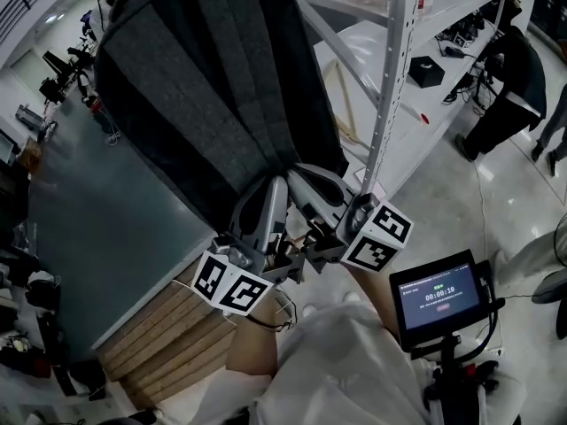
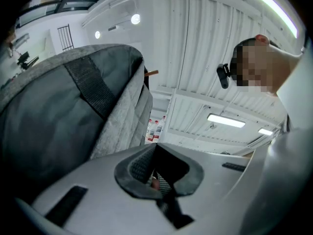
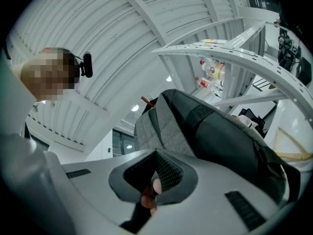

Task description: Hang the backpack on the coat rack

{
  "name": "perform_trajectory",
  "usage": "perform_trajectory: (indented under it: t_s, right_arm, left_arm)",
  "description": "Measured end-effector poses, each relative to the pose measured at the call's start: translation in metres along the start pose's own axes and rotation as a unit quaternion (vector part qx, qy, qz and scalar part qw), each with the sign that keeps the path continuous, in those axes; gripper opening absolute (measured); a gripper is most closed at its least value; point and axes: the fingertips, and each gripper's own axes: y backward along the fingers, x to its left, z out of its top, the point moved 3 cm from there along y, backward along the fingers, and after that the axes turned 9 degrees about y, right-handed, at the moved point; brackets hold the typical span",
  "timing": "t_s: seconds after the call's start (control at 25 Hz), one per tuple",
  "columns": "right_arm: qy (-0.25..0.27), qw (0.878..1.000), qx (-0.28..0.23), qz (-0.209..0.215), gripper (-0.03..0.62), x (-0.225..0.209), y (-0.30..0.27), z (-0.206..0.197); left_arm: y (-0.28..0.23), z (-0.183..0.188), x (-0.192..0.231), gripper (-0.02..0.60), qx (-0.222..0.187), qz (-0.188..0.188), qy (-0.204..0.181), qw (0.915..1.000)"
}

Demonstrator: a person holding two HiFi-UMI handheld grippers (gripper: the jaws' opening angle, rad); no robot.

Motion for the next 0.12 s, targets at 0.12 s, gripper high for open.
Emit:
perform_trajectory:
  t_s: [0.12]
  right_arm:
    - [0.000,1.000,0.008,0.001,0.009,0.0026,0.0006,-0.0030]
  left_arm:
    - [0.0044,-0.0005,-0.0010,0.006,0.000,0.008,-0.022,0.9997]
